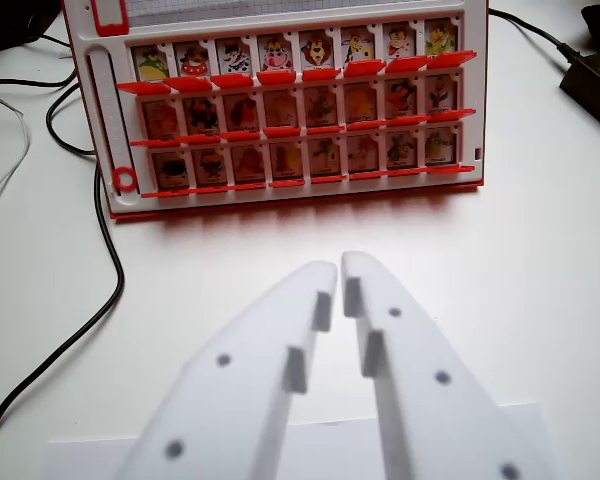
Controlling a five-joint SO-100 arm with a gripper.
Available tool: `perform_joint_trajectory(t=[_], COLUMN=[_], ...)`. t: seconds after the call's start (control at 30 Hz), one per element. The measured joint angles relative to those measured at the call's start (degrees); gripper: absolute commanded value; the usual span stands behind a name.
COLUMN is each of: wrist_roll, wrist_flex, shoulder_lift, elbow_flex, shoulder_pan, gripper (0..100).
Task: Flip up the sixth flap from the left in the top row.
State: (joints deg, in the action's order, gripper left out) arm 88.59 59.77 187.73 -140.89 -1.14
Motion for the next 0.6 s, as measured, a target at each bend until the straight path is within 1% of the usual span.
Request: perform_joint_trajectory(t=[0.1,0.27,0.37,0.53,0.6], wrist_roll=[-0.26,-0.18,-0.18,-0.18,0.35], wrist_flex=[1.05,2.11,0.09,-4.75,-6.15], shoulder_lift=[-0.53,-7.65,-14.94,-29.62,-35.33], elbow_flex=[0.79,4.92,8.35,15.47,18.11], shoulder_pan=[0.09,-3.08,-4.92,-5.89,-6.42], gripper=[0,0,0,0,0])
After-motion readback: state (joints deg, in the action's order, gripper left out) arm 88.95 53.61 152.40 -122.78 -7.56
